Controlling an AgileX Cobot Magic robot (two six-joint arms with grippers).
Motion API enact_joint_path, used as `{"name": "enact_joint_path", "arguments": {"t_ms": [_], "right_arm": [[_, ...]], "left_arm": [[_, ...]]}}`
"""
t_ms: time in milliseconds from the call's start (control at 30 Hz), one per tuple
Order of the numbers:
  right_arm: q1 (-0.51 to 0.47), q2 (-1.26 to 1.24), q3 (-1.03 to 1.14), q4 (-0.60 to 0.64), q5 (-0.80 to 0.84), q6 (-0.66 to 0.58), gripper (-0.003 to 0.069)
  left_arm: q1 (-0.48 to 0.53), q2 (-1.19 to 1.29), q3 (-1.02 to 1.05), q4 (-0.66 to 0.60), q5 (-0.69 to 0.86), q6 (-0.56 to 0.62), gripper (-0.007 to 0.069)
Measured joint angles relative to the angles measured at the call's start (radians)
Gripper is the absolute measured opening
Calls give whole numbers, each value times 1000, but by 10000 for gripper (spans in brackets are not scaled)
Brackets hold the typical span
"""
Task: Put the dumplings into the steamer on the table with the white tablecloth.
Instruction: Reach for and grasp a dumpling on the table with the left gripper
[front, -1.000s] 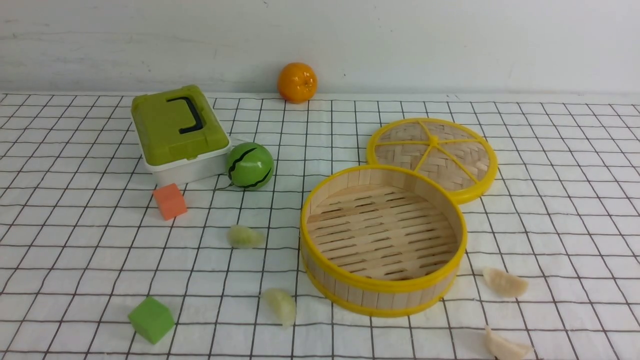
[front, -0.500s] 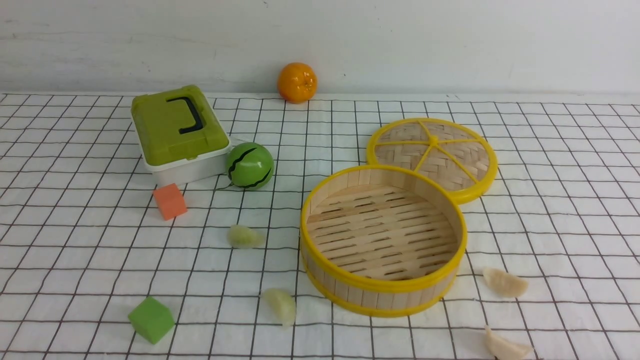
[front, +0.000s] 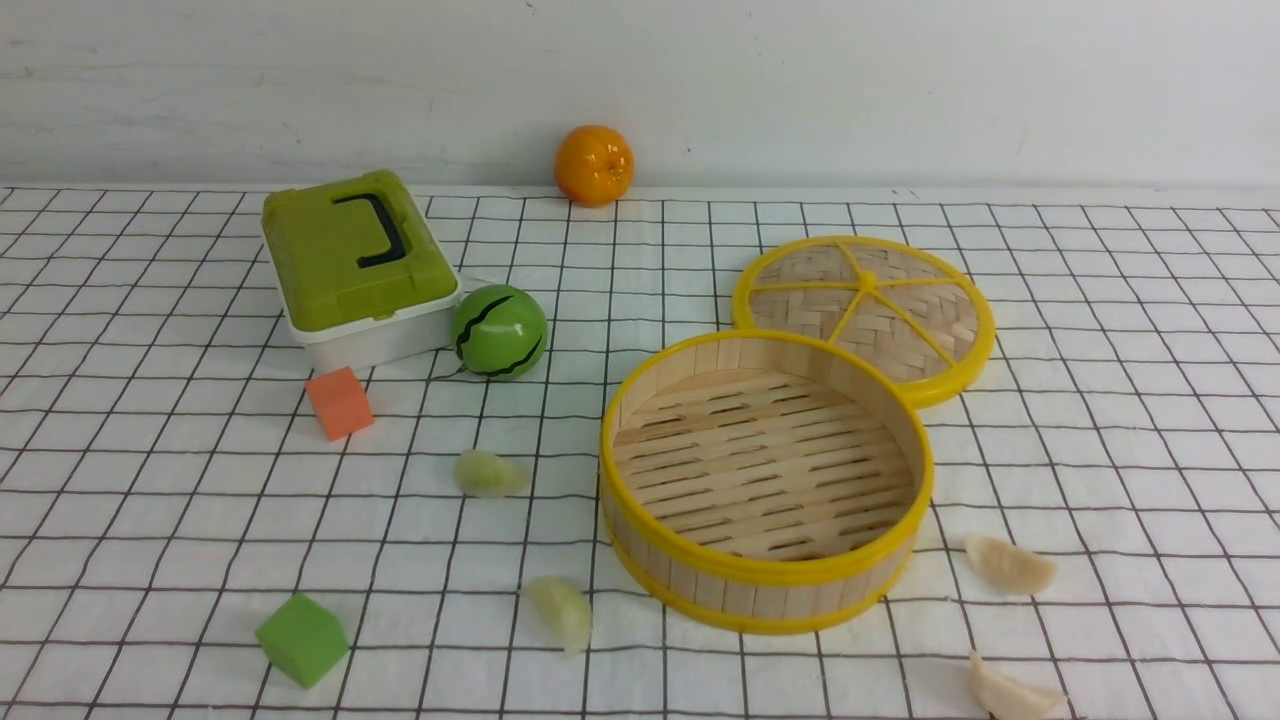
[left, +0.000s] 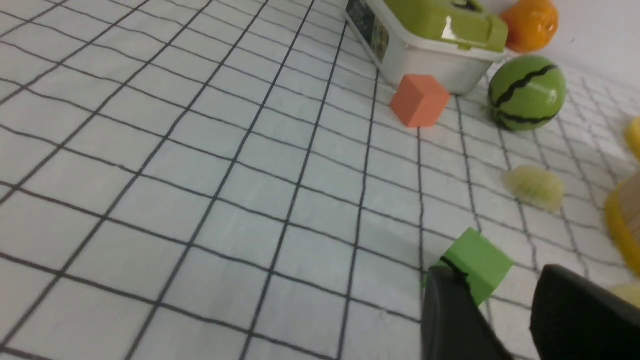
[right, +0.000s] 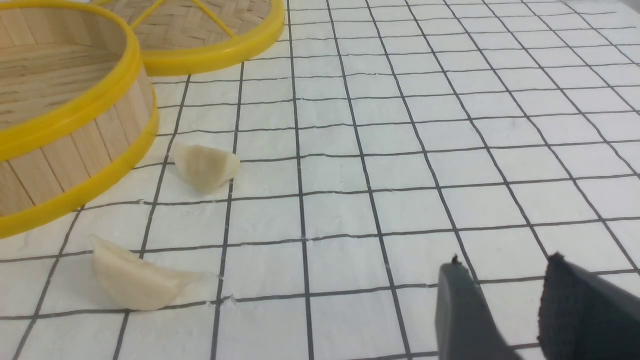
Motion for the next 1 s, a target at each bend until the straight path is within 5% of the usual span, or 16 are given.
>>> {"name": "enact_joint_path", "arguments": {"t_ms": [233, 333, 467, 600, 800, 900, 1000], "right_arm": [[0, 0, 6, 199, -45, 0, 240], [0, 0, 8, 431, -82, 10, 240], [0, 0, 8, 781, -98, 53, 240], [0, 0, 8, 973, -118, 53, 240], [0, 0, 8, 1019, -132, 52, 240], [0, 0, 8, 1021, -132, 51, 240], [0, 0, 8, 1021, -123, 24, 240]], "left_arm": [[0, 0, 0, -517, -119, -132, 239], [0, 0, 0, -835, -189, -216, 239], [0, 0, 0, -1061, -252, -226, 239], [0, 0, 0, -1113, -269, -227, 239], [0, 0, 0, -1120, -176, -233, 239], [0, 0, -6, -1112, -80, -189, 239], [0, 0, -72, -1089, 17, -24, 239]]}}
